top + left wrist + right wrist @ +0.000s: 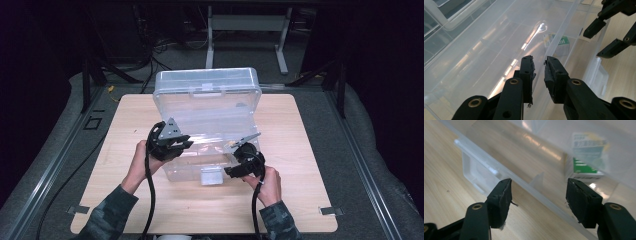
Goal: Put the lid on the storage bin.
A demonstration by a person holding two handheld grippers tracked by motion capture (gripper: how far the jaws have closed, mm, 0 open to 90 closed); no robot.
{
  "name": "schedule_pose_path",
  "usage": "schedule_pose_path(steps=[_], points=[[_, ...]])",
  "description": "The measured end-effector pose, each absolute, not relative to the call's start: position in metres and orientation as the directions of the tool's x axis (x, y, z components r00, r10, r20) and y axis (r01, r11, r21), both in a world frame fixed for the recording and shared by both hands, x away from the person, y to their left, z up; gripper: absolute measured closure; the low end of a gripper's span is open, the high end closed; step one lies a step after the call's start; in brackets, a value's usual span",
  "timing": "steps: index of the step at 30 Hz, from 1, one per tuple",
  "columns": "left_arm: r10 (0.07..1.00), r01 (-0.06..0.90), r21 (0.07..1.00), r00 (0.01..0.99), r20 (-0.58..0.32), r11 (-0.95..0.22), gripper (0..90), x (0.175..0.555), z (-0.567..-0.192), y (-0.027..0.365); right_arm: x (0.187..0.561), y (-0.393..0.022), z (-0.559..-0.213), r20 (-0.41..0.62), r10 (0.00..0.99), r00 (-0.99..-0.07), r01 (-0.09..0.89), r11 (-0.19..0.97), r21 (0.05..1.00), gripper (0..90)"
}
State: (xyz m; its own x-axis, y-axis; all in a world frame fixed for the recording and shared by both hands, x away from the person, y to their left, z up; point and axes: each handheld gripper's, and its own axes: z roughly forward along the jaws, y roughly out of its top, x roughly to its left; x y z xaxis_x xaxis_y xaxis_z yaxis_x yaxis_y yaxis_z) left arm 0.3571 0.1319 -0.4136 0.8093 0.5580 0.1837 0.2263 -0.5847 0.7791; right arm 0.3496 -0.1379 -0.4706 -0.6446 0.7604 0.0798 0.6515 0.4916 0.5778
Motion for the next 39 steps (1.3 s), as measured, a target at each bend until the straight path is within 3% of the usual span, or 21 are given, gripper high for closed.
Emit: schedule_pose_path(steps=[13,24,28,30,35,39], points=[[0.553,0.228,0.777,0.814,0.179,-0.587,75.1,0.357,-0.414,0.131,0.332,-0.145,-0.410,0.066,0.724,-0.687,0.552,0.459,0.696,38.0],[0.546,0.230,0.775,0.820,0.172,-0.589,75.0,0.357,-0.414,0.132,0.373,-0.142,-0.373,0.041,0.730,-0.682,0.518,0.443,0.732,40.3],[0.542,0.230,0.774,0.823,0.168,-0.589,74.7,0.357,-0.415,0.133,0.388,-0.142,-0.369,0.077,0.715,-0.695,0.507,0.410,0.758,55.0],[0.543,0.232,0.774,0.823,0.165,-0.589,74.6,0.357,-0.415,0.133,0.393,-0.142,-0.365,0.047,0.746,-0.665,0.508,0.405,0.761,62.2],[0.538,0.234,0.771,0.827,0.162,-0.592,74.1,0.355,-0.417,0.132,0.399,-0.140,-0.357,0.035,0.757,-0.653,0.490,0.387,0.781,69.3],[0.532,0.239,0.764,0.832,0.157,-0.600,73.9,0.354,-0.419,0.132,0.396,-0.141,-0.351,-0.010,0.788,-0.616,0.453,0.365,0.813,82.0]])
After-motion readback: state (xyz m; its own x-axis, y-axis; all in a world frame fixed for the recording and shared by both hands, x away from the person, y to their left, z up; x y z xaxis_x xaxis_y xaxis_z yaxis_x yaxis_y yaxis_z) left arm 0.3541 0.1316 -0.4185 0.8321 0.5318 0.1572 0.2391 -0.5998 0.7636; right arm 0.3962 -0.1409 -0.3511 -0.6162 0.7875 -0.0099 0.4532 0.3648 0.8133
